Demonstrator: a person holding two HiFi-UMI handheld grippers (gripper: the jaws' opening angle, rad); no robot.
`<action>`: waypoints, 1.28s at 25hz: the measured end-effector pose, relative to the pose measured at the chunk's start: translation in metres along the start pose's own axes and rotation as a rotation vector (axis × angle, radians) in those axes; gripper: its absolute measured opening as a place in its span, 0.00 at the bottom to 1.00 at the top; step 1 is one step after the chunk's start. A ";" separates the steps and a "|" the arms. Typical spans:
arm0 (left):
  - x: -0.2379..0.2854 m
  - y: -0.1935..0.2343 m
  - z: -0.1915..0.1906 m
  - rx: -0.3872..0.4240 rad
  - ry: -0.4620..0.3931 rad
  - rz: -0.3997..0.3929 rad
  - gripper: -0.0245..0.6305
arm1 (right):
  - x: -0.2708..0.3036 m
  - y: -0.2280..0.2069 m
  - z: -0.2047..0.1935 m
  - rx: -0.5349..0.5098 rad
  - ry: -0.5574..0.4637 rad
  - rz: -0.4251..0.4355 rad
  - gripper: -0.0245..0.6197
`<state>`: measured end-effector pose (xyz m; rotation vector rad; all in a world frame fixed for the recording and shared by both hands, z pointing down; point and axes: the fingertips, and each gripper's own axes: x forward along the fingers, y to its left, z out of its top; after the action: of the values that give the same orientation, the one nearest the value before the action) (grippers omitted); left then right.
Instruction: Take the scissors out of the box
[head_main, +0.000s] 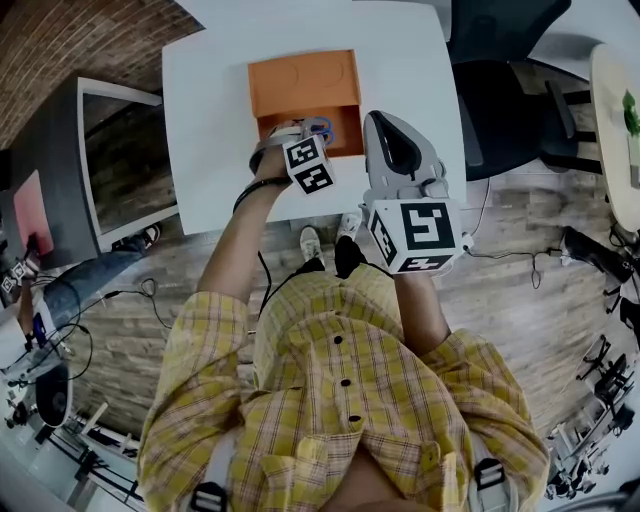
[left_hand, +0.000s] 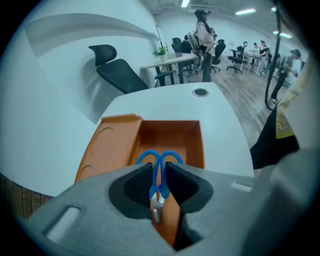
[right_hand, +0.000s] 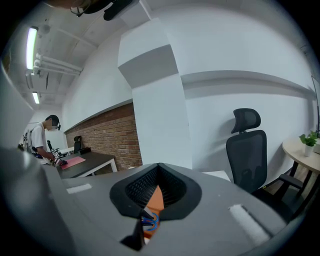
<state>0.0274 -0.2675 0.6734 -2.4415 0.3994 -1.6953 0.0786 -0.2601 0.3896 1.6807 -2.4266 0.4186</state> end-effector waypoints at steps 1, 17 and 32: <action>-0.007 0.002 0.002 -0.020 -0.017 0.015 0.16 | -0.001 0.001 0.000 -0.002 -0.003 0.000 0.05; -0.097 0.011 -0.001 -0.240 -0.205 0.215 0.16 | -0.022 0.048 0.013 -0.008 -0.042 0.028 0.05; -0.212 0.026 0.016 -0.642 -0.484 0.291 0.16 | -0.052 0.087 0.042 -0.045 -0.115 0.017 0.05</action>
<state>-0.0312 -0.2299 0.4706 -2.8917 1.3041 -0.8960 0.0173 -0.1988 0.3233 1.7111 -2.5124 0.2747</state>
